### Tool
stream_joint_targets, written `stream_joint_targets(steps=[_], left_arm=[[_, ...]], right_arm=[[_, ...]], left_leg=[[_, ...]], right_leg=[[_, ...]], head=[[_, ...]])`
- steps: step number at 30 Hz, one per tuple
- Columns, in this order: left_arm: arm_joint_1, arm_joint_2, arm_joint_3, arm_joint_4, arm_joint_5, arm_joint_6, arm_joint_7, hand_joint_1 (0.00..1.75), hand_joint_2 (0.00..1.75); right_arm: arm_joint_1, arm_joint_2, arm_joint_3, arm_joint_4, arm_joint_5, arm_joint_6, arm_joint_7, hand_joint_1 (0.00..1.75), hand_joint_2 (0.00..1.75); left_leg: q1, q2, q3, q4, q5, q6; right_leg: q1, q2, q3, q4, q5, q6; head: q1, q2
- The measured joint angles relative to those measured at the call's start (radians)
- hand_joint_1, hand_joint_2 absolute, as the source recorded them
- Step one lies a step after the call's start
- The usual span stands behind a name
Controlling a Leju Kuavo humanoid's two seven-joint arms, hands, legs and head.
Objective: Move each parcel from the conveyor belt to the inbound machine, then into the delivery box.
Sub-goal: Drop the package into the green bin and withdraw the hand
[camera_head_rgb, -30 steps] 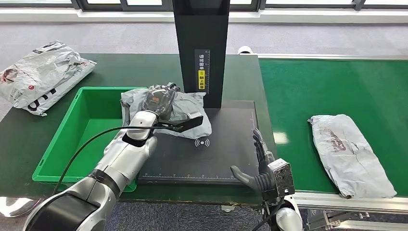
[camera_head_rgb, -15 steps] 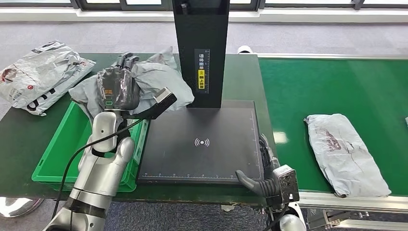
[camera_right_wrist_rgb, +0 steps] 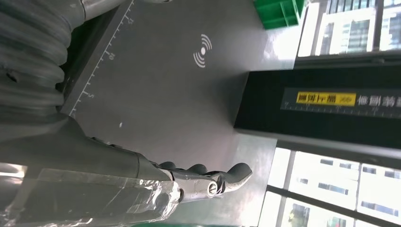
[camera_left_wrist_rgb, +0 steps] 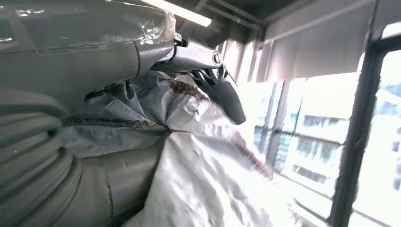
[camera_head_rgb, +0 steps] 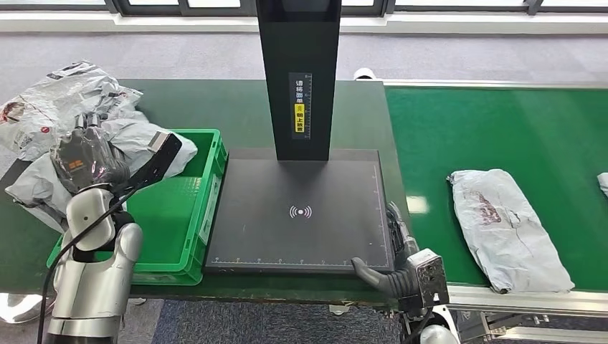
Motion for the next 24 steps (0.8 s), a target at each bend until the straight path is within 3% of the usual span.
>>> stream_joint_targets(steps=[5,14,18,24], left_arm=[[-0.016,0.0,0.069,0.081,0.0,-0.004,-0.017,1.75,1.75],[-0.034,0.0,0.099,0.131,0.0,-0.037,-0.009,1.72,1.75],[-0.072,0.003,0.122,0.219,0.0,-0.106,-0.011,0.02,0.0],[-0.117,0.01,0.129,0.363,0.0,-0.112,-0.023,0.0,0.0]], right_arm=[[-0.005,0.006,-0.001,-0.007,0.006,0.005,0.007,0.0,1.75],[-0.011,0.01,-0.001,-0.009,0.008,0.013,0.008,0.0,1.75],[-0.02,0.01,-0.001,-0.009,0.009,0.017,0.011,0.0,1.75],[-0.024,0.01,-0.001,-0.009,0.01,0.022,0.019,0.0,1.75]], left_leg=[[0.0,0.0,0.0,0.0,0.001,0.0],[0.0,0.0,0.0,0.0,0.0,0.0],[0.0,0.0,0.0,0.0,0.001,0.0],[0.0,0.0,0.0,0.0,0.001,-0.001]], right_leg=[[0.0,0.001,0.0,0.0,0.002,0.0],[0.0,0.001,-0.001,0.0,0.001,0.0],[0.001,0.001,-0.001,0.0,0.002,-0.001],[0.002,0.001,-0.001,0.0,0.002,-0.002]], head=[[0.0,0.0],[0.0,0.0],[0.0,0.0],[0.0,0.0]])
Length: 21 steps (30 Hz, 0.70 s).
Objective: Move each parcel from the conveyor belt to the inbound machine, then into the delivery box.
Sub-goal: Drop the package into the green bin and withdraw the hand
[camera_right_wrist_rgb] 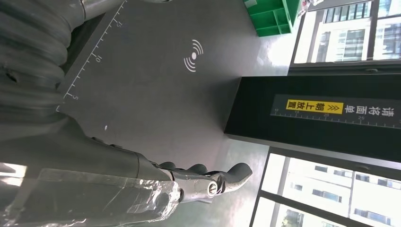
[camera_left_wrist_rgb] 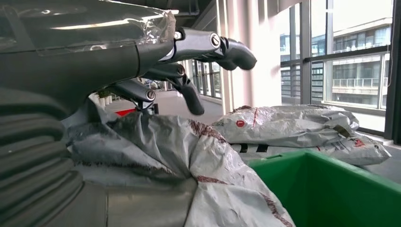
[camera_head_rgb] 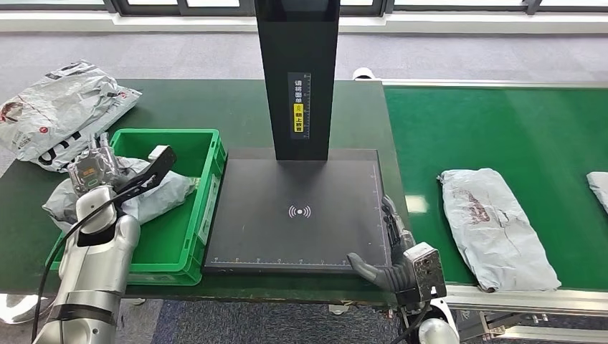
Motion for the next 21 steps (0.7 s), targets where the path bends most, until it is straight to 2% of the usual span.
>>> stream_joint_targets(steps=[16,18,20,21], left_arm=[[-0.007,-0.034,0.035,0.032,0.01,0.03,-0.051,0.0,0.0],[-0.005,-0.047,0.047,0.026,0.078,0.047,-0.124,0.0,0.87],[-0.003,-0.066,0.061,0.005,0.292,0.023,-0.324,0.0,1.75],[0.001,-0.077,0.067,-0.015,0.47,-0.027,-0.455,0.0,1.75]], right_arm=[[-0.025,0.0,0.0,0.001,-0.002,0.0,0.008,0.0,1.75],[-0.025,0.0,0.0,0.002,-0.004,-0.003,0.005,0.0,1.75],[-0.019,-0.003,0.0,0.002,-0.015,-0.009,-0.006,0.0,1.75],[-0.015,-0.005,0.0,0.002,-0.023,-0.011,-0.012,0.0,1.75]], left_leg=[[0.0,0.0,0.0,0.0,0.0,0.0],[0.0,0.0,0.0,0.0,0.0,0.0],[0.0,0.0,0.0,0.0,0.0,0.0],[0.0,-0.001,-0.001,0.0,0.0,0.0]], right_leg=[[0.0,0.0,0.0,0.0,0.0,0.0],[0.0,0.0,0.0,0.0,0.0,0.0],[0.0,-0.001,0.0,0.0,0.0,0.0],[0.0,-0.001,0.0,0.0,0.0,0.0]], head=[[0.0,0.0],[0.0,0.0],[0.0,0.0],[0.0,0.0]])
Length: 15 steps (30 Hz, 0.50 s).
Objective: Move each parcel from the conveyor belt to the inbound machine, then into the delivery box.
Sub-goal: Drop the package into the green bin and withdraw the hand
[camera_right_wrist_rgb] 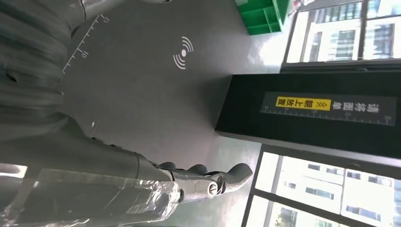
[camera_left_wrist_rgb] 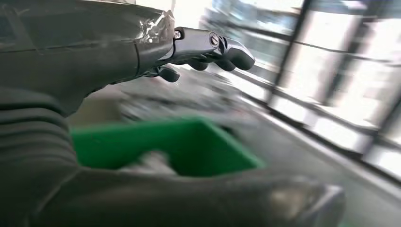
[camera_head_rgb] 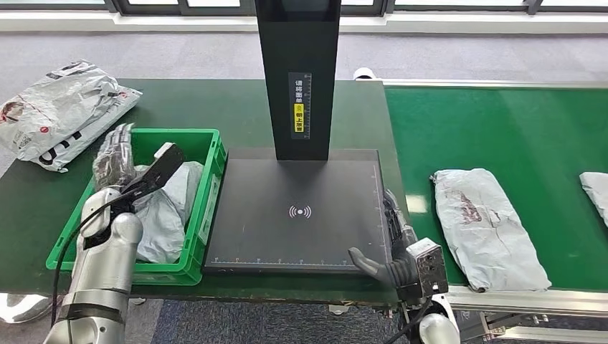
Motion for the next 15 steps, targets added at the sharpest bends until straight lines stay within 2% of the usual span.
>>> stream_joint_targets(steps=[2,3,5,6,9,11,15], left_arm=[[0.01,-0.016,0.006,-0.047,0.44,-0.136,-0.205,0.0,1.75],[0.014,-0.023,0.007,-0.069,0.675,-0.199,-0.247,0.0,1.75],[0.017,-0.035,0.007,-0.101,1.066,-0.275,-0.246,0.0,1.75],[0.018,-0.039,0.008,-0.111,1.2,-0.301,-0.227,0.0,1.75],[0.021,-0.048,0.016,-0.124,1.351,-0.383,-0.172,0.0,1.75],[0.025,-0.052,0.02,-0.125,1.366,-0.42,-0.151,0.0,1.75],[0.03,-0.059,0.021,-0.126,1.378,-0.431,-0.145,0.0,1.75]], right_arm=[[0.005,-0.007,0.0,0.0,-0.015,0.001,-0.008,0.0,1.75],[0.003,-0.01,0.0,0.001,-0.02,0.002,-0.01,0.0,1.75],[-0.003,-0.014,0.0,0.004,-0.027,0.003,-0.012,0.0,1.75],[-0.006,-0.016,0.0,0.006,-0.03,0.003,-0.012,0.0,1.75],[-0.018,-0.02,0.0,0.016,-0.035,-0.004,-0.012,0.0,1.75],[-0.027,-0.022,0.0,0.025,-0.039,-0.01,-0.012,0.0,1.75],[-0.035,-0.025,0.0,0.038,-0.042,-0.012,-0.012,0.0,1.75]], left_leg=[[0.0,0.0,-0.001,0.0,0.0,0.0],[0.0,0.001,-0.001,0.0,-0.001,0.0],[0.0,0.003,0.0,0.0,-0.001,0.0],[0.0,0.004,0.0,0.0,-0.001,0.0],[0.0,0.002,0.0,0.0,-0.001,0.0],[0.0,0.001,0.0,0.0,0.0,0.0],[0.0,0.001,0.0,0.0,0.0,-0.001]], right_leg=[[-0.001,0.0,0.0,0.0,0.0,0.0],[-0.001,0.001,-0.001,0.0,0.0,0.0],[-0.001,0.002,-0.001,0.0,0.0,0.0],[-0.001,0.003,-0.001,0.0,0.0,0.0],[0.0,0.001,-0.001,0.0,0.0,0.0],[0.0,0.0,0.0,0.0,0.0,0.0],[0.001,0.0,-0.001,0.0,0.0,-0.001]], head=[[0.0,0.0],[0.0,0.0],[0.0,0.0],[0.0,0.0],[0.0,0.0],[0.0,0.0],[0.0,0.0]])
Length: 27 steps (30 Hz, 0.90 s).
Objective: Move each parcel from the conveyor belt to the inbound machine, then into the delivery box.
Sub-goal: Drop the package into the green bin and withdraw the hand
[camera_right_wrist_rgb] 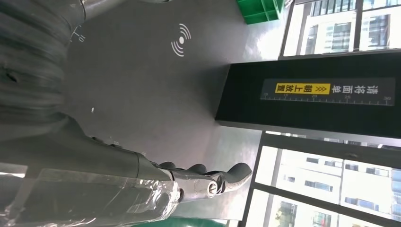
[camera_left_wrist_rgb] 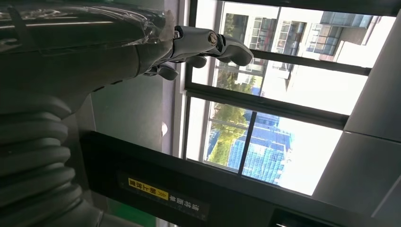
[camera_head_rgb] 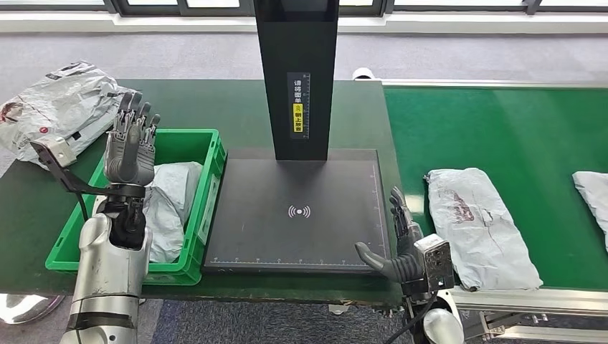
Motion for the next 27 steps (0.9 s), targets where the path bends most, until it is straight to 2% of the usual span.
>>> stream_joint_targets(steps=[8,14,19,20,21,24,27], left_arm=[[0.016,-0.016,-0.001,-0.006,0.142,-0.007,0.039,0.0,1.75],[0.091,-0.049,-0.079,-0.093,0.022,0.029,-0.023,0.0,1.75],[0.111,-0.058,-0.105,-0.118,-0.011,0.038,-0.037,0.0,1.75],[0.138,-0.065,-0.134,-0.143,-0.051,0.039,-0.058,0.0,1.75],[0.186,-0.08,-0.198,-0.181,-0.108,0.041,-0.096,0.0,1.75],[0.313,-0.121,-0.381,-0.274,-0.225,0.037,-0.188,0.0,1.75],[0.349,-0.137,-0.422,-0.303,-0.228,0.021,-0.193,0.0,1.75]], right_arm=[[0.001,-0.004,0.0,0.009,0.001,-0.02,0.0,0.0,1.75],[-0.03,-0.016,0.0,0.009,0.118,-0.105,0.009,0.0,1.75],[-0.045,-0.021,0.0,0.009,0.159,-0.124,0.018,0.0,1.75],[-0.064,-0.026,-0.002,0.009,0.208,-0.142,0.032,0.0,1.75],[-0.115,-0.038,-0.015,0.014,0.296,-0.167,0.063,0.0,1.75],[-0.307,-0.09,-0.067,0.066,0.549,-0.232,0.168,0.0,1.75],[-0.448,-0.147,-0.101,0.175,0.67,-0.261,0.239,0.0,1.75]], left_leg=[[0.0,0.0,0.0,0.0,0.0,0.0],[0.0,0.0,0.0,0.0,-0.001,0.001],[0.0,0.001,0.0,0.0,-0.001,0.001],[-0.001,0.001,0.0,0.0,-0.001,0.001],[-0.001,0.002,0.0,0.0,-0.001,0.002],[-0.003,0.004,-0.001,0.001,0.0,0.004],[-0.003,0.003,-0.001,0.001,0.002,0.007]], right_leg=[[0.0,0.0,0.0,0.0,0.0,0.0],[-0.002,0.001,0.0,0.0,0.0,0.0],[-0.002,0.001,0.0,0.0,0.0,0.0],[-0.003,0.001,-0.001,0.0,0.001,0.001],[-0.004,0.002,-0.001,0.0,0.001,0.002],[-0.006,0.003,-0.002,-0.001,0.003,0.005],[-0.006,0.003,-0.002,-0.001,0.004,0.006]], head=[[0.0,0.0],[0.0,0.0],[0.0,0.0],[0.0,0.0],[0.0,0.0],[0.0,0.0],[0.0,0.0]])
